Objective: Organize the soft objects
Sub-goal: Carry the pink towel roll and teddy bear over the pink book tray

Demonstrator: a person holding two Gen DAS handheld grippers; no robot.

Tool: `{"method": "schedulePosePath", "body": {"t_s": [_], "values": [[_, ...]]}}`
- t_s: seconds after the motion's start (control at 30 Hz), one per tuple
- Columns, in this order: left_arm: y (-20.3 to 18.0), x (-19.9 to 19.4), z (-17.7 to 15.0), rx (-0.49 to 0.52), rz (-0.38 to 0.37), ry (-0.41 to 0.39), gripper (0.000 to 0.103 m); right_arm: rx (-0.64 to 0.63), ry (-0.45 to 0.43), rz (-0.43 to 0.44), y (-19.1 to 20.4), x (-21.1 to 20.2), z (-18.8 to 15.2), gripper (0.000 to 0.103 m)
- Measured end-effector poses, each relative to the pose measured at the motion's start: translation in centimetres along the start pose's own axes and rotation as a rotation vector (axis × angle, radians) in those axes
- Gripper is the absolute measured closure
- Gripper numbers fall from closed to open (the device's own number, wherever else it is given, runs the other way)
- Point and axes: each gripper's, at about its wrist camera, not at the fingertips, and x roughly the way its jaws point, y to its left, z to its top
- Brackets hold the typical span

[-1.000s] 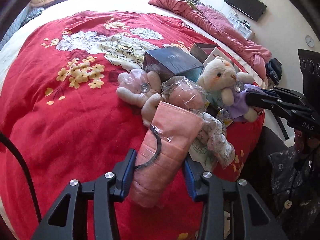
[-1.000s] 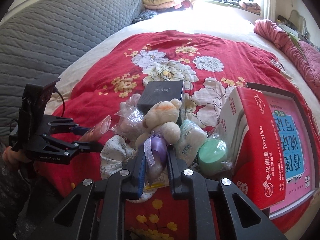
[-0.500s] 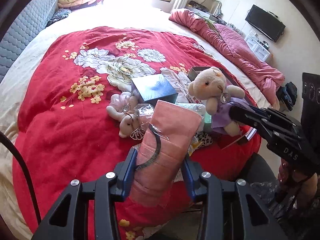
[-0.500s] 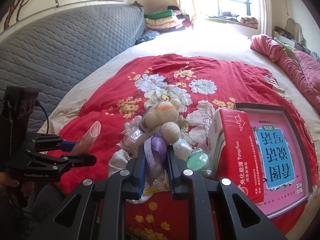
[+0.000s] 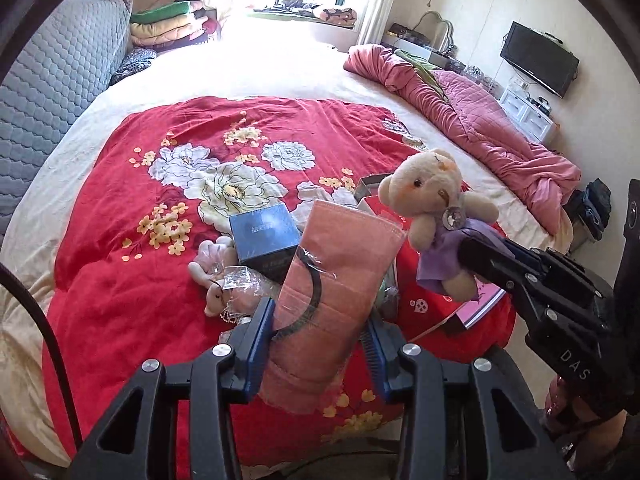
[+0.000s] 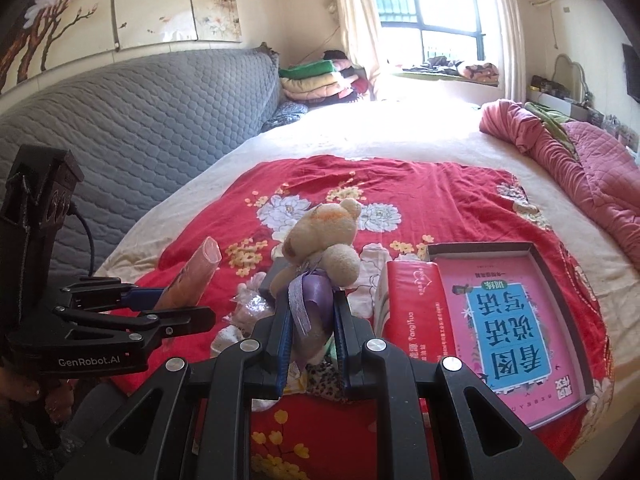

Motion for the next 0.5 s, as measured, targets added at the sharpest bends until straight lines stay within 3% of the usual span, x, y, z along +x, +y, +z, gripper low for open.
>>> {"method": "schedulePosePath", "body": {"t_s": [0.5], "values": [[-5.0,-0.2,1.0,0.008,-0.025,0.001,0.061,0.013,-0.082,-0.059,-2.3,-4.0,1.1,0.084]]}}
